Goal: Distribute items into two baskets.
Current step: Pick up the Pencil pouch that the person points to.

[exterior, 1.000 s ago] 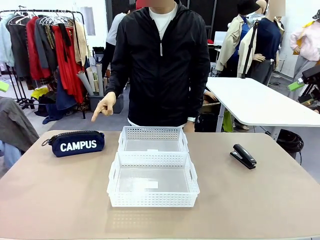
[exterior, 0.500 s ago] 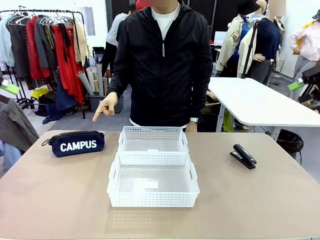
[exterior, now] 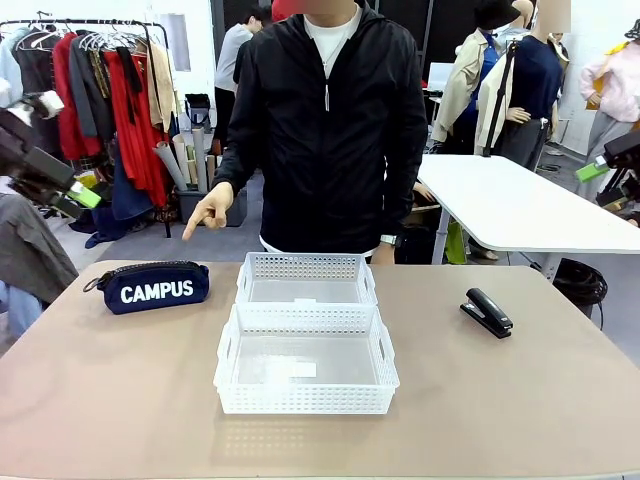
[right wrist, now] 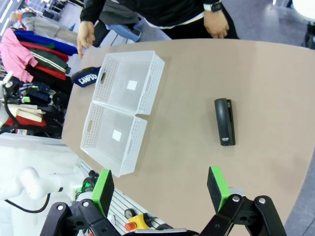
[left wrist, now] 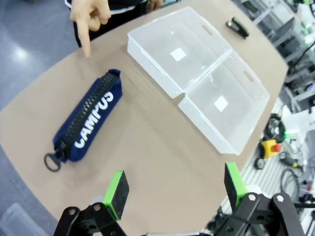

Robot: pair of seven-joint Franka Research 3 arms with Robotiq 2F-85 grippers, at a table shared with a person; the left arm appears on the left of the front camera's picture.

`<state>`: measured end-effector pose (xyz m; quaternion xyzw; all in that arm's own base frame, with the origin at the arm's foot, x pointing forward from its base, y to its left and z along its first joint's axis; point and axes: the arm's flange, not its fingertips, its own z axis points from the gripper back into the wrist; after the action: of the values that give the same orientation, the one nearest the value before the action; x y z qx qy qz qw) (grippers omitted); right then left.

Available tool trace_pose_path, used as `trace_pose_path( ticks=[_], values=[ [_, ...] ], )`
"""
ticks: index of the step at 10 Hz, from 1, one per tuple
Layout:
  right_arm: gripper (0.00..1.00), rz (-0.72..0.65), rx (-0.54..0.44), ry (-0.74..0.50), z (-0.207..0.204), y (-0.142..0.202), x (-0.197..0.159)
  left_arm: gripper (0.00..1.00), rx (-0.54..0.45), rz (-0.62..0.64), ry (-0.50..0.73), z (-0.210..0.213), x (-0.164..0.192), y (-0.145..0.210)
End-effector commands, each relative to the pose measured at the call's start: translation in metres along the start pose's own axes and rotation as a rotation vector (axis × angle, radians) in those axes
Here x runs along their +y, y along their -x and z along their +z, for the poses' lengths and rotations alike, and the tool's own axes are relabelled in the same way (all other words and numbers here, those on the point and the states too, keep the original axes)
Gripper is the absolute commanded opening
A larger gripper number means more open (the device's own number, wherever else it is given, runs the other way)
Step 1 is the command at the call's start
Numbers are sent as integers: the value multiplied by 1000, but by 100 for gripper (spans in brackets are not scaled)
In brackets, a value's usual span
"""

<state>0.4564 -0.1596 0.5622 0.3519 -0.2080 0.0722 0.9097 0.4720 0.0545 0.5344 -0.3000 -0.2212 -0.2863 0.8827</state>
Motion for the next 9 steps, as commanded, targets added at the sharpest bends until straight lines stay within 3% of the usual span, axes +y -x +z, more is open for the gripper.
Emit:
trace_pose_path(
  ticks=[1,6,9],
  values=[
    [100,4,-11,7,1,-1,1,100,36,-117,-50,-13,16,-26],
    [100,4,-11,7,1,-1,1,100,125,-441,-108,-67,38,-80],
    [100,4,-11,7,1,-1,1,100,249,-588,-173,-96,48,-95]
  ],
)
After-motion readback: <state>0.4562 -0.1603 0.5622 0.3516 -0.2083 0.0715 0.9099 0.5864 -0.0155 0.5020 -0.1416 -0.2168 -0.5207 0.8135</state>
